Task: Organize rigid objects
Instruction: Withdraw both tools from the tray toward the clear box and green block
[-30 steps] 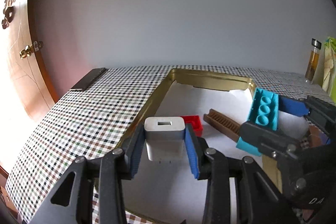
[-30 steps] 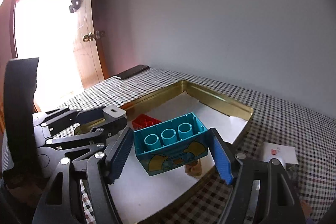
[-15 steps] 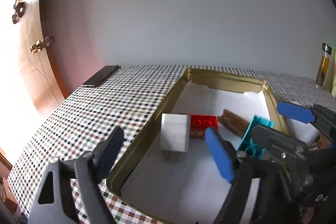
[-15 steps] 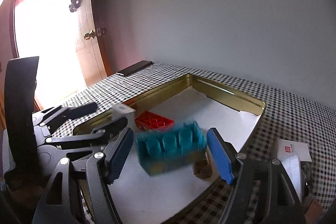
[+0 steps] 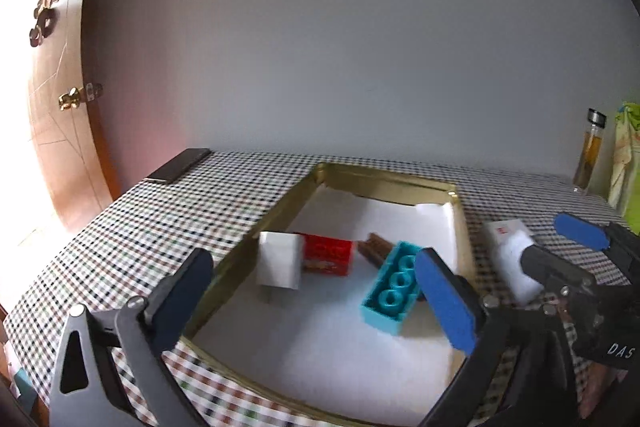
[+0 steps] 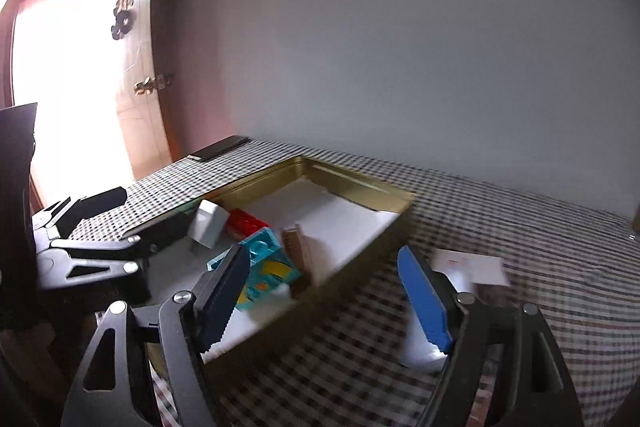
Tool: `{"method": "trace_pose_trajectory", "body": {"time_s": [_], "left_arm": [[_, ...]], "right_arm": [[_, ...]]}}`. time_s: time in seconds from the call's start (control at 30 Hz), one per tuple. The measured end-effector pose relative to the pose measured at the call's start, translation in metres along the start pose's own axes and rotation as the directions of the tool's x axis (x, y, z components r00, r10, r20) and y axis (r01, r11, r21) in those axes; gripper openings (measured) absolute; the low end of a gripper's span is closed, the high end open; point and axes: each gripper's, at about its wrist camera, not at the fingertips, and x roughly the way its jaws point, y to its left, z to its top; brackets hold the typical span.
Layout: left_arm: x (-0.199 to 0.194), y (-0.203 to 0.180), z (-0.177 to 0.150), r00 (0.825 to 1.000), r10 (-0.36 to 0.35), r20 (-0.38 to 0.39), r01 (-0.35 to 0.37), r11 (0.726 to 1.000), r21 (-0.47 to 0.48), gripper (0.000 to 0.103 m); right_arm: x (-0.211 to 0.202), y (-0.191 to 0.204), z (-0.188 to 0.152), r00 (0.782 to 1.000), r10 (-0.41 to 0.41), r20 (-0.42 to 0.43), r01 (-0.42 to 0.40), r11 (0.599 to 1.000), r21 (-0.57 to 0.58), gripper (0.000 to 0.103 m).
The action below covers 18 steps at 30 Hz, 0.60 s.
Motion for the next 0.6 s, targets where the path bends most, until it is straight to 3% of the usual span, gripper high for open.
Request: {"method": "trace_pose_trajectory", "body": {"time_s": [0.3,0.6], "left_arm": [[-0.016,-0.071,-0.006,0.994,-0.113,-0.009,0.113,0.989,0.094,0.102],[-0.003,-0.142,-0.017,0.976,-0.193,-0.1,0.209,0.96,0.188,0.102]], "right_arm": [[-0.06,-0.062,-0.024,0.982,-0.18,0.062,0.176,0.982,0.066,0.079],[-0.088,-0.113,-0.051,0.952,-0.3,0.061,0.282,0.938,0.204,0.082]]}}
